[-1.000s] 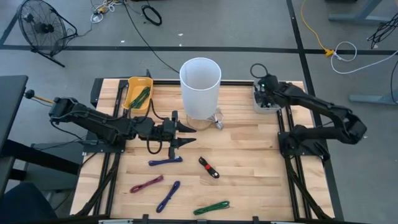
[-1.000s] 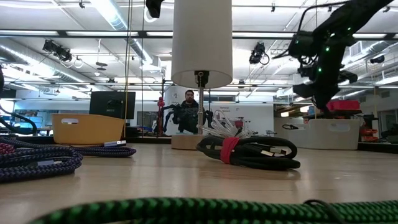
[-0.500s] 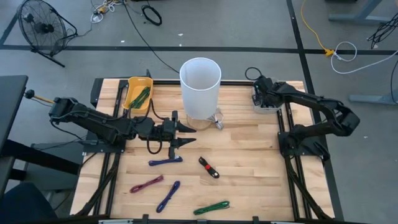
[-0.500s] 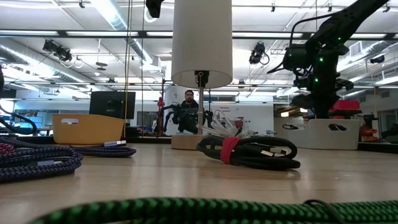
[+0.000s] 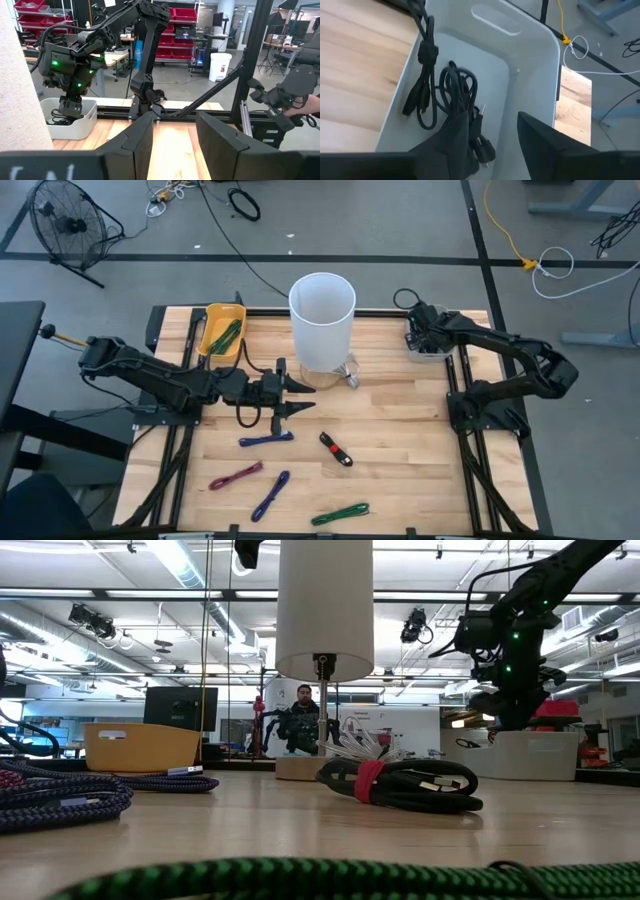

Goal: Pick & Place USB Port
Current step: Put the black USB cable into the gray bin

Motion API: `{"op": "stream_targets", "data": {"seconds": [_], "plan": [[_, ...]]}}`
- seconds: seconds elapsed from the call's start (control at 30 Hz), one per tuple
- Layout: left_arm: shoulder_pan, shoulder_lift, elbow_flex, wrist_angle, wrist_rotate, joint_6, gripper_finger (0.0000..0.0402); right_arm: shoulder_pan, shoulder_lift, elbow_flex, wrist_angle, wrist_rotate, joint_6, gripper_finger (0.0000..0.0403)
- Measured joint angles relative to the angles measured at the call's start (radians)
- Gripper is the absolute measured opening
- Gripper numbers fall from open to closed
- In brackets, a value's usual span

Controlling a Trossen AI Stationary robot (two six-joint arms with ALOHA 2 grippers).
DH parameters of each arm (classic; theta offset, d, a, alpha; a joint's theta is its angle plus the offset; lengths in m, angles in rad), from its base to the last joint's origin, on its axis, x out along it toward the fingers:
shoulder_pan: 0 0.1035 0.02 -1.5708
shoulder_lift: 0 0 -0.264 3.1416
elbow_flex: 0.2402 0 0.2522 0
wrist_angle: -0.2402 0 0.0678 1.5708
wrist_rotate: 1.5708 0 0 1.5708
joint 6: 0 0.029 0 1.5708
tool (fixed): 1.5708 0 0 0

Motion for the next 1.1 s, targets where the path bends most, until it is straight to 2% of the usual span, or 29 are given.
{"op": "stream_targets", "data": {"seconds": [0.23, 0.3, 0.4, 0.57, 0.7, 0.8, 0.97, 1.1], "plan": [[0.0, 0.0, 0.0, 0.0, 0.0, 0.0, 0.0156, 0.0, -0.008, 0.0, 0.058, -0.001, -0.062, 0.0173], [0.0, 0.0, 0.0, 0.0, 0.0, 0.0, 0.0156, 0.0, -0.024, 0.013, 0.044, -0.029, -0.078, 0.0168], [0.0, 0.0, 0.0, 0.0, 0.0, 0.0, 0.0156, 0.002, -0.062, 0.053, 0.017, -0.171, -0.079, 0.0161], [0.0, 0.0, 0.0, 0.0, 0.0, 0.0, 0.0156, 0.059, -0.135, 0.096, -0.022, -0.517, -0.05, 0.015], [0.001, 0.0, 0.0, 0.001, 0.0, 0.0, 0.0156, 0.147, -0.165, 0.096, -0.071, -0.768, -0.014, 0.0142], [0.005, 0.0, 0.0, 0.002, 0.0, 0.0, 0.0156, 0.227, -0.169, 0.096, -0.12, -0.866, 0.047, 0.0138], [0.006, 0.0, 0.0, 0.002, 0.0, 0.0, 0.0156, 0.428, -0.17, 0.096, -0.121, -0.897, 0.193, 0.0137], [0.006, 0.0, 0.0, 0.003, 0.0, 0.001, 0.0156, 0.609, -0.17, 0.095, -0.078, -0.867, 0.311, 0.0136]]}}
